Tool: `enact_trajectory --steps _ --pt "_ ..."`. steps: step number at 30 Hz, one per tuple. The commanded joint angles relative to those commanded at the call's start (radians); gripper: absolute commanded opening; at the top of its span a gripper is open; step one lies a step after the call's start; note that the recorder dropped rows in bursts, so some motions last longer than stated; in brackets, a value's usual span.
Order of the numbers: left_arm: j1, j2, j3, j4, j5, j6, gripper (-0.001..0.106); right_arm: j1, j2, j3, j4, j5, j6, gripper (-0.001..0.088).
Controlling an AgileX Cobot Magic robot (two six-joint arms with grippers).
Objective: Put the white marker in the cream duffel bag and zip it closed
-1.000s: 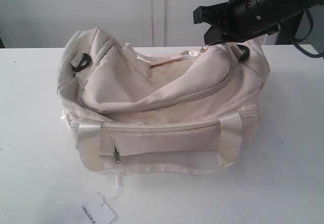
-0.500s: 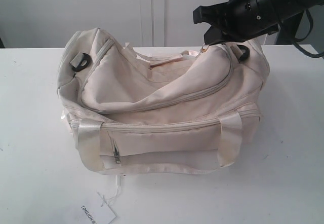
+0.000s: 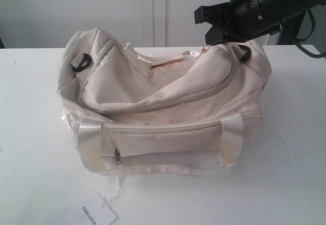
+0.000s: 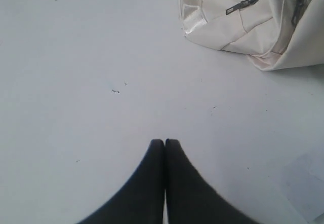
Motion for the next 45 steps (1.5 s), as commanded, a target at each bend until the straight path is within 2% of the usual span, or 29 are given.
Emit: enact_trajectory --steps 4,11,16,45 --pt "0.000 0.000 0.018 0.000 0.004 0.000 0.000 0.000 0.000 0.000 0.000 0.000 0.000 0.0000" --pt "0.000 -0.002 0.111 0.000 -0.064 0.000 0.000 0.000 0.000 0.000 0.000 0.000 0.000 0.0000" --pt "0.000 -0.002 0.113 -0.002 -0.099 0.000 0.000 0.000 0.000 0.000 0.000 -0.002 0.000 0.0000" --pt "0.000 -0.002 0.113 -0.002 -0.099 0.000 0.000 0.000 0.000 0.000 0.000 -0.004 0.000 0.0000"
